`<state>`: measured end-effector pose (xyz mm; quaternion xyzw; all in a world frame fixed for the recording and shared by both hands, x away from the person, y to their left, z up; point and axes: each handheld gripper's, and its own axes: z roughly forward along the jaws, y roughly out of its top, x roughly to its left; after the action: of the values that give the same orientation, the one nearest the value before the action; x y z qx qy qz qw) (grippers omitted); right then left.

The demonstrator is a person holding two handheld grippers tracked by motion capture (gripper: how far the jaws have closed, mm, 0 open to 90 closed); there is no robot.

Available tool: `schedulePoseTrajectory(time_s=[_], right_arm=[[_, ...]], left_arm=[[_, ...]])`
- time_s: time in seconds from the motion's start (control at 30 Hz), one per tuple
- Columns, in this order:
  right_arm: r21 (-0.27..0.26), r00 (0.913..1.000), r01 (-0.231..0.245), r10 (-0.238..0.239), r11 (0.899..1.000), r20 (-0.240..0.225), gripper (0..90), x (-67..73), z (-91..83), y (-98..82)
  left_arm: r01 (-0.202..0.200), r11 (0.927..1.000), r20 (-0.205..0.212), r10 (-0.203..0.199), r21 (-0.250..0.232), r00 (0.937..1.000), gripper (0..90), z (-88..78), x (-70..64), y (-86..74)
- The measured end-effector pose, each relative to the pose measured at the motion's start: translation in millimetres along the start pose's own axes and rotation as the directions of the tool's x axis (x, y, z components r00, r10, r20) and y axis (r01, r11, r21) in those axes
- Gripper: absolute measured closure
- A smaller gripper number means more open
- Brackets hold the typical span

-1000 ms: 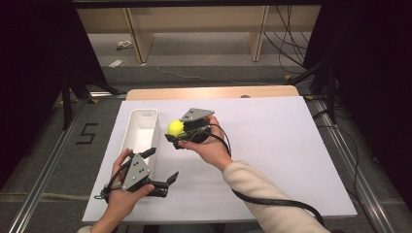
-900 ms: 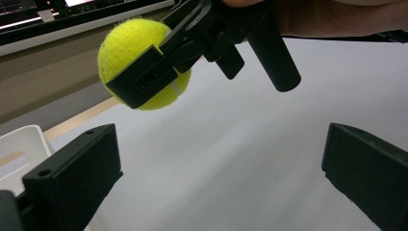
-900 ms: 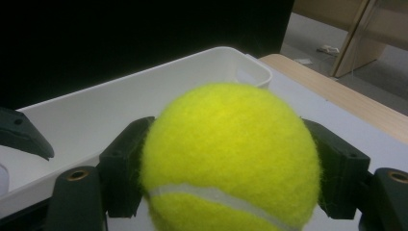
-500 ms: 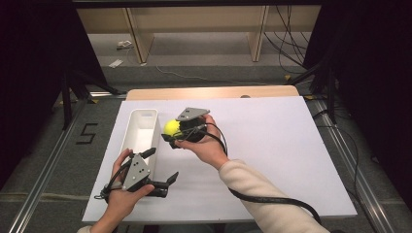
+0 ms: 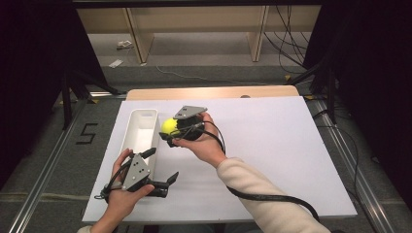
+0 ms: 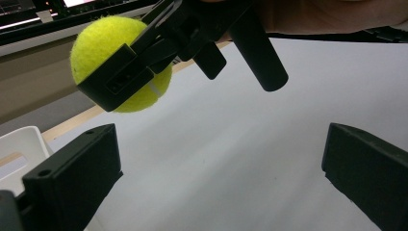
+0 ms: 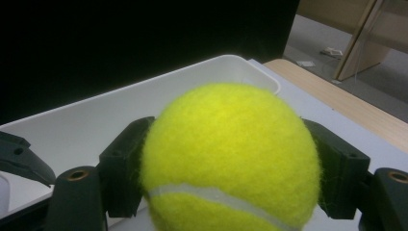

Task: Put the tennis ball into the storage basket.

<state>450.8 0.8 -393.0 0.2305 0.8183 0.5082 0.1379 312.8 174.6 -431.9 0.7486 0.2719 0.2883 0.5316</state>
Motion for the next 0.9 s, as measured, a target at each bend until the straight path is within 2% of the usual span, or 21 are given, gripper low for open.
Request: schedulePoseTrajectory(time_s=[0.9], right_arm=[[0.002,0.9998,0.017,-0.017,1.000,-0.014,27.0,5.4,8.9,11.9]], left_arm=[[-0.004,1.0000,0.003,0.004,-0.002,1.0000,0.0,0.0,-0.3,0.4]])
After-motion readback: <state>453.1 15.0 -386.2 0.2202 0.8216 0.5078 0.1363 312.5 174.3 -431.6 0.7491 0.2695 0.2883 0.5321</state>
